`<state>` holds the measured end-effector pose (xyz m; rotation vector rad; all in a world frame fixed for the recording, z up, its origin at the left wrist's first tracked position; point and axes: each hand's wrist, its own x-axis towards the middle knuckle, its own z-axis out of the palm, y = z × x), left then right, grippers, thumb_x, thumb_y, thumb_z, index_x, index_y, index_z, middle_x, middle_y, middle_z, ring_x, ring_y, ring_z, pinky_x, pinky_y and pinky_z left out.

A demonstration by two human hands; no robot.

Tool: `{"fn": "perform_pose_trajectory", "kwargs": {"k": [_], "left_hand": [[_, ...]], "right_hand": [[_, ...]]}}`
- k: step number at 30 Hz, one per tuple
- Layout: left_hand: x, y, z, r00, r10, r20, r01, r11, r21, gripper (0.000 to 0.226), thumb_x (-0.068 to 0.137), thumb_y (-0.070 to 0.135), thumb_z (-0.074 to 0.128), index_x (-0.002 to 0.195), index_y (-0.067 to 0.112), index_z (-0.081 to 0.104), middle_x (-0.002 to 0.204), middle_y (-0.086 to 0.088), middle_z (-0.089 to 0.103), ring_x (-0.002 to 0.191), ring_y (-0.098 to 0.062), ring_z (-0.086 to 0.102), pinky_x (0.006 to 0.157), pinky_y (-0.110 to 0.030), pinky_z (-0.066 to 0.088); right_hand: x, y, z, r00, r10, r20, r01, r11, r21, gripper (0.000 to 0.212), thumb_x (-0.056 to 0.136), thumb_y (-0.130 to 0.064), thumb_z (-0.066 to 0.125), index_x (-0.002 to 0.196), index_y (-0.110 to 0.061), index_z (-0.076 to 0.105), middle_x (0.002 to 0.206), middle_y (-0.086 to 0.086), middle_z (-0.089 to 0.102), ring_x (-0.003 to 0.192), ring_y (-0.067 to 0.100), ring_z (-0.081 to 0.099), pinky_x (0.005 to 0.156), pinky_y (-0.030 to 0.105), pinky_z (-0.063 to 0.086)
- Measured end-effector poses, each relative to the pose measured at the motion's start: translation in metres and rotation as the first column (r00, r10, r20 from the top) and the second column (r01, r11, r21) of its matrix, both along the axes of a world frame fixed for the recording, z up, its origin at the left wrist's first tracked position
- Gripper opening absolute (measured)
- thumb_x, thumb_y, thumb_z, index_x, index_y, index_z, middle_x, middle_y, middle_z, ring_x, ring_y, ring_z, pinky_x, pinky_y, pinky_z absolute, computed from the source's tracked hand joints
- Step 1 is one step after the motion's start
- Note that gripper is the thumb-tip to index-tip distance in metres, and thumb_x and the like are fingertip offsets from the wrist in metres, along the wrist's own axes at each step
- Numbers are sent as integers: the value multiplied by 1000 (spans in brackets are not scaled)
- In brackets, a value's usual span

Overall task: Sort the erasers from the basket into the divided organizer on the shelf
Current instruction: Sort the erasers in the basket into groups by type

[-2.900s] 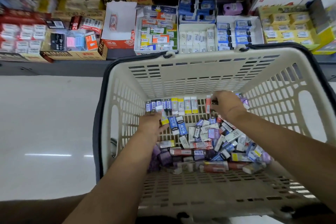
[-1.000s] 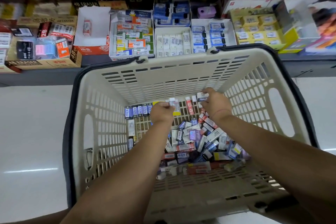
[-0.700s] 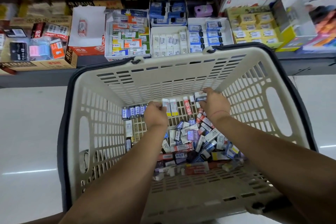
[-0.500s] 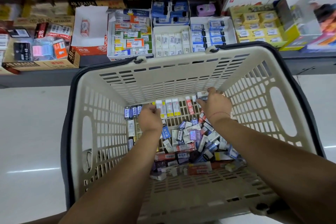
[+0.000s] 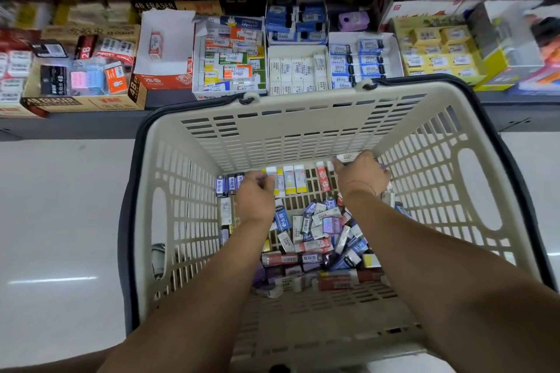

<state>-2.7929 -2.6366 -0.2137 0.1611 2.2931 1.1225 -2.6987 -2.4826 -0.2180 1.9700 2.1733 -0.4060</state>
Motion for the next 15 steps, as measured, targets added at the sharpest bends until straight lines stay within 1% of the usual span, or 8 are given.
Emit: {"fn": "perform_pose_trajectory", "kwargs": {"k": [2,4,6,8,9,11,13,15], "left_hand": [[2,5,9,998,-54,28,54,999,-4,26,97,25,54,112,5,61,99,-2,63,89,-15,56,78,-22,41],[2,15,14,984,-94,151,90,995,34,25,98,31,51,104,9,63,98,-3,65,91,-18,61,85,-29,48],[2,25,22,911,-109,397,72,992,106,24,98,35,51,95,14,62,96,-3,67,91,-19,64,88,-34,53],[4,32,28,805,-127,580,42,987,158,21,96,29,56,103,10,64,97,-5,67,86,-19,65,83,-29,56],[5,34,29,782,-154,604,67,984,164,25,93,23,61,112,6,63,102,-7,67,85,-20,65,81,-28,57],[7,32,28,771,-178,611,106,983,152,38,90,11,65,126,0,56,114,-13,65,86,-21,65,77,-27,57],[4,24,28,786,-122,607,63,991,117,41,90,6,64,129,-1,53,119,-15,64,85,-22,65,71,-25,56],[-5,10,28,837,-14,546,-25,998,63,40,90,6,63,128,0,54,119,-11,62,91,-23,63,68,-23,55]], "right_hand": [[1,0,7,996,-26,-81,23,999,-33,60,86,-57,56,118,-7,51,94,11,70,95,27,65,101,37,34],[3,-5,17,976,7,-216,-27,995,-94,60,83,-54,63,122,-10,52,86,5,67,96,26,64,100,40,40],[8,-17,26,897,131,-422,-216,963,-160,57,77,-47,72,123,-16,55,75,-6,57,84,19,62,87,37,48],[14,-28,32,790,266,-553,-431,882,-192,62,72,-36,80,126,-20,54,79,-10,50,74,9,53,74,26,48],[17,-30,33,758,327,-565,-517,828,-214,67,71,-33,81,131,-21,52,85,-8,48,76,9,50,76,26,48],[24,-26,33,732,411,-543,-616,740,-270,78,72,-33,81,140,-22,43,104,-3,47,93,11,49,94,31,46],[31,-11,29,750,463,-472,-620,741,-257,81,76,-36,77,144,-21,37,124,2,46,114,17,47,106,36,39],[37,11,26,773,534,-343,-606,781,-149,71,81,-36,71,143,-22,38,138,1,44,127,20,43,113,40,31]]}}
